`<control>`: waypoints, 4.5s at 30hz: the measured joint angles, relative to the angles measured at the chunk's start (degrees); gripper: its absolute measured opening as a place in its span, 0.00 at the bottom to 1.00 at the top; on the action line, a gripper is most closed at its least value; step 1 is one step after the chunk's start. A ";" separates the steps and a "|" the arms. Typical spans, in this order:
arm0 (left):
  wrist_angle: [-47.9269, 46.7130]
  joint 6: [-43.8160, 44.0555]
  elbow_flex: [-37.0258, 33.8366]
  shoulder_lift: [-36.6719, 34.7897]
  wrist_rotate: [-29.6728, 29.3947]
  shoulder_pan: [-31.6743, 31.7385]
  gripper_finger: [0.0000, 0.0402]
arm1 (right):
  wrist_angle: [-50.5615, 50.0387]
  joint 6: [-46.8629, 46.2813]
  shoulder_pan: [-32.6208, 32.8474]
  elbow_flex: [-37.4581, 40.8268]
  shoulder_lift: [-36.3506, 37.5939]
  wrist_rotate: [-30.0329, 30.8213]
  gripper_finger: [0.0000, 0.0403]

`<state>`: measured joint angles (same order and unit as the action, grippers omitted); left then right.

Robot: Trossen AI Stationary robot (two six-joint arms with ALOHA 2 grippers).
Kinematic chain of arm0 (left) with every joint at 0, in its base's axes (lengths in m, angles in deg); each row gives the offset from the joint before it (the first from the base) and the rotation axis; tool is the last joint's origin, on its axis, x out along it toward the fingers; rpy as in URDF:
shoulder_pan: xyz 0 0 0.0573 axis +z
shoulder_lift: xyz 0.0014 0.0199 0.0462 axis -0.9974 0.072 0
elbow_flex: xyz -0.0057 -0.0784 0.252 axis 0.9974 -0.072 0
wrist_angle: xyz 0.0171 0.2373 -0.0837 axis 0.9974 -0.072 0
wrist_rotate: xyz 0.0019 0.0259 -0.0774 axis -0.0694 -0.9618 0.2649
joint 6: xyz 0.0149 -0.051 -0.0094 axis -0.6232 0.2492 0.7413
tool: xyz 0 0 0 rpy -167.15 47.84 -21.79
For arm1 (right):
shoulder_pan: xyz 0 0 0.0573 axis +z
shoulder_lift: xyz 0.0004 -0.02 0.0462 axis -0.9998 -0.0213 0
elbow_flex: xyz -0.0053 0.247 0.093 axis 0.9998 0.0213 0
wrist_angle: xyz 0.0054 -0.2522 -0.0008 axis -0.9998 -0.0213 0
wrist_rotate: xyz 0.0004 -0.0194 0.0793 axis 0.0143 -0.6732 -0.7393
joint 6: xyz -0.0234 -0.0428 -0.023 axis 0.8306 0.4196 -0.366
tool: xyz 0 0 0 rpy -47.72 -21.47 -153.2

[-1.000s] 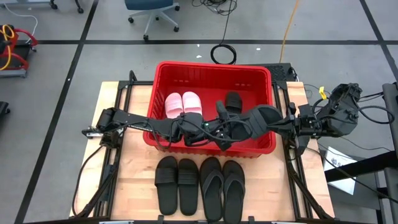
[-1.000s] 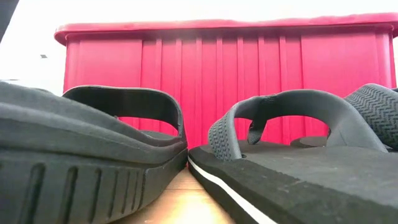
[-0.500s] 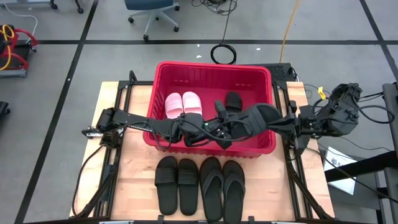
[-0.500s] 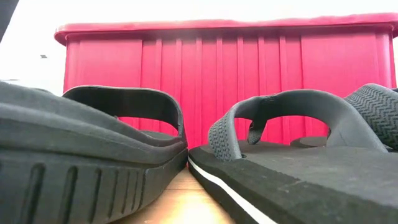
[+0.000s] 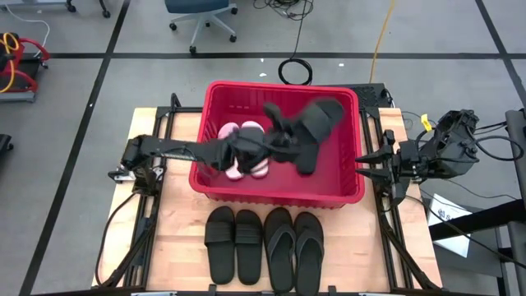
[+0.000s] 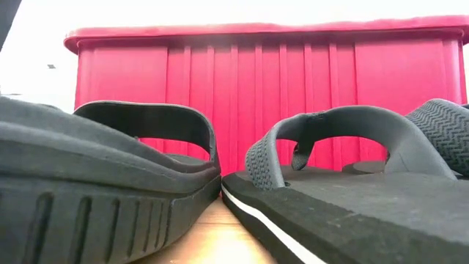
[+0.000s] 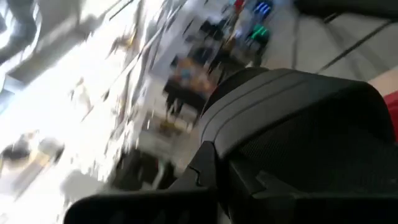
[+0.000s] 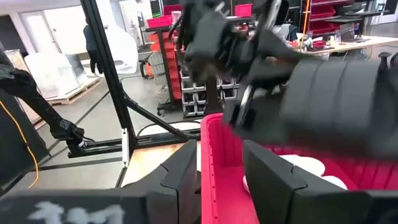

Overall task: Pick and place slides into bin
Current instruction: Put the right black slide into the bin, then put the left black slide into the bin

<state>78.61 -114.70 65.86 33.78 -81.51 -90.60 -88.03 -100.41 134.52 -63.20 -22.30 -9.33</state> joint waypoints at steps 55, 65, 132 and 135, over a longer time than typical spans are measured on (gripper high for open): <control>-38.91 77.28 0.10 20.45 -0.22 16.29 0.00 | 0.15 5.95 0.01 0.00 0.01 -0.04 0.30; -36.31 75.47 0.03 22.72 1.08 16.39 0.00 | 0.18 5.96 0.02 0.02 0.02 -0.04 0.30; -39.52 84.38 -0.03 20.38 38.06 21.15 0.34 | 0.23 7.64 0.02 0.02 0.00 -0.04 0.29; -39.64 80.53 -0.03 17.61 33.32 21.13 0.34 | 0.24 7.65 0.02 0.02 0.00 -0.04 0.29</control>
<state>38.97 -34.16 65.83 51.38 -48.18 -69.47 -87.79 -92.76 134.54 -63.18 -22.30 -9.37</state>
